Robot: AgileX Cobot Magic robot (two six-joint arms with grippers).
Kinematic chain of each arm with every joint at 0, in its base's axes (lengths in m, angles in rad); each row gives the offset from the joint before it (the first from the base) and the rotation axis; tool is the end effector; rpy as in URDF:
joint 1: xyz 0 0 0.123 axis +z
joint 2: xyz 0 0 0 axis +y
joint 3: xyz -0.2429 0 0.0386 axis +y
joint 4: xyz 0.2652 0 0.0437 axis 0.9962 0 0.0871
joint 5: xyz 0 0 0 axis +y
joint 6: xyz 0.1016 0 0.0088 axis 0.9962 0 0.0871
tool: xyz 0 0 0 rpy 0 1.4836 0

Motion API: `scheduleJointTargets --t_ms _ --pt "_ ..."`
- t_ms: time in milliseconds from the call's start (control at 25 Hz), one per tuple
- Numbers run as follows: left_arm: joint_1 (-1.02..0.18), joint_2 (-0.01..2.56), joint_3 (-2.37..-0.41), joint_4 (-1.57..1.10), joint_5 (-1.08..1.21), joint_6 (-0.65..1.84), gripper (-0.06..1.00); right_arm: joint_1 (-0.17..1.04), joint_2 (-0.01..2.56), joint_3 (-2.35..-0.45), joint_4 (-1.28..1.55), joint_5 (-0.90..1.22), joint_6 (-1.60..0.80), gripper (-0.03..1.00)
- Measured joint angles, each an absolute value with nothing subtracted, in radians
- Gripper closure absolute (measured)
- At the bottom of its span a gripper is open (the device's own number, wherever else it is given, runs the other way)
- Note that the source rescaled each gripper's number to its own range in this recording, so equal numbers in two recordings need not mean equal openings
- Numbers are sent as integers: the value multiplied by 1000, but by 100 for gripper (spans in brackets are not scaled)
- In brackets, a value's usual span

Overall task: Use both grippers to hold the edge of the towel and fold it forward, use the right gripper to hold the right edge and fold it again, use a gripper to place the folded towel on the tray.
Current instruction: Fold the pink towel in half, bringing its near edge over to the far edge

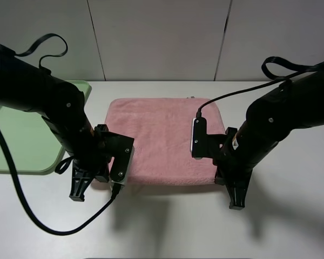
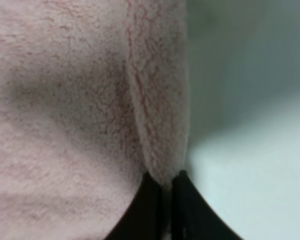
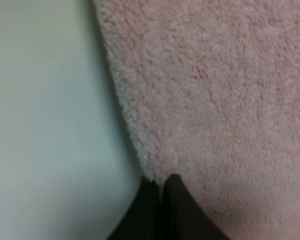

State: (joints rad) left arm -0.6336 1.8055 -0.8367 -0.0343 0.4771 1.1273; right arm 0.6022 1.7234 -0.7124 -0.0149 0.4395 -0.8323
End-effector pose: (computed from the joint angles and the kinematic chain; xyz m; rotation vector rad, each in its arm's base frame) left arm 0.2421 -0.1799 0.0567 2.2327 1.8988 0.0493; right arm 0.2261 0.1546 0.0559 -1.9440 2.2002 -0.0464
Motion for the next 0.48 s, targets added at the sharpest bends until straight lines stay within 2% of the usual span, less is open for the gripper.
scheduleJointTargets --t_ms 240,480 --pt "-700 1735 -836 -33 560 1127 94 613 1633 -712 8 544 -810 97" --pt "-744 1696 -835 -28 641 1092 94 712 1546 -712 8 657 -780 97"
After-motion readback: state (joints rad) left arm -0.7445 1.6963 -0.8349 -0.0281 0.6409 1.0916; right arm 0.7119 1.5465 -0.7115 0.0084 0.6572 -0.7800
